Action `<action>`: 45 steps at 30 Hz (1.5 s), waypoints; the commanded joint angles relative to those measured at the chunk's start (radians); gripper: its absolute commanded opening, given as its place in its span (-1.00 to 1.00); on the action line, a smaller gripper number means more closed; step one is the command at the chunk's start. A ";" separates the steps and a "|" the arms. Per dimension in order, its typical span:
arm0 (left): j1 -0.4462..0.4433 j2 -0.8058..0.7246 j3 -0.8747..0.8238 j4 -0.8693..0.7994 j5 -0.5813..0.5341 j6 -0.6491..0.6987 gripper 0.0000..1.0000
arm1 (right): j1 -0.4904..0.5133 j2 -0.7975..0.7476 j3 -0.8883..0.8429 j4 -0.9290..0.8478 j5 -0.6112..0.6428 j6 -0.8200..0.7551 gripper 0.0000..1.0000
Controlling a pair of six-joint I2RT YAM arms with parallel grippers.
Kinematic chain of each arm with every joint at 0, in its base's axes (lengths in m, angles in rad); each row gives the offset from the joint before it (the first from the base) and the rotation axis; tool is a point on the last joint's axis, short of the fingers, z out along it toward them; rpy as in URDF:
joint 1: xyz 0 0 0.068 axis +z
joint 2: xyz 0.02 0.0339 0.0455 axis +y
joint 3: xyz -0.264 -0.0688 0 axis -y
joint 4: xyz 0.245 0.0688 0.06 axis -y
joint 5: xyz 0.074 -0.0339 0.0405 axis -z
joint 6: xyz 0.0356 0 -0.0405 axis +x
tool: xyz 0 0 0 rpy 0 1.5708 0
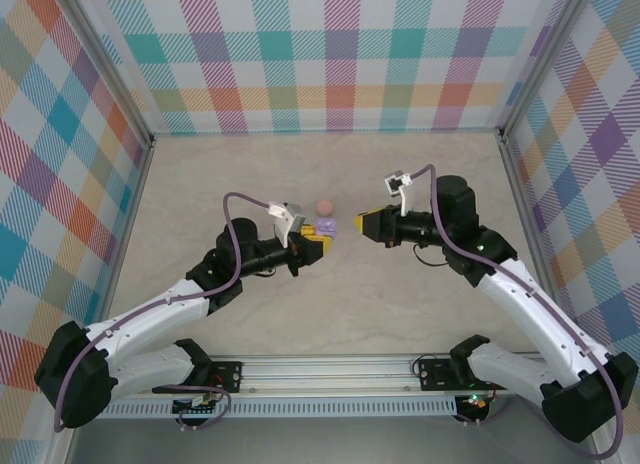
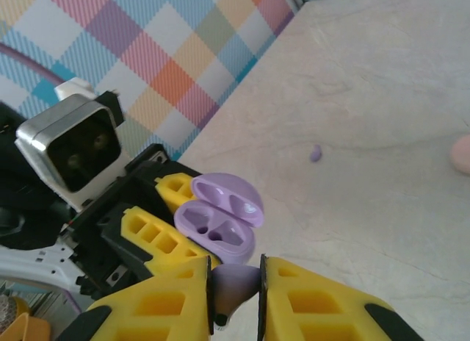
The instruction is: Insert the wireless bluetooth earbuds into the charging case
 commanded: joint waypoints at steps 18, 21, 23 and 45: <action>-0.019 0.023 0.081 0.080 0.197 0.032 -1.00 | 0.142 0.000 0.052 0.060 0.120 0.035 -0.56; -0.018 0.031 0.090 0.078 0.205 0.032 -1.00 | 0.157 0.008 0.057 0.063 0.143 0.033 -0.56; -0.018 0.032 0.093 0.076 0.208 0.032 -1.00 | 0.164 0.010 0.058 0.064 0.163 0.034 -0.56; -0.018 0.041 0.097 0.052 0.204 0.042 -1.00 | 0.173 0.005 0.051 0.084 0.240 0.050 -0.56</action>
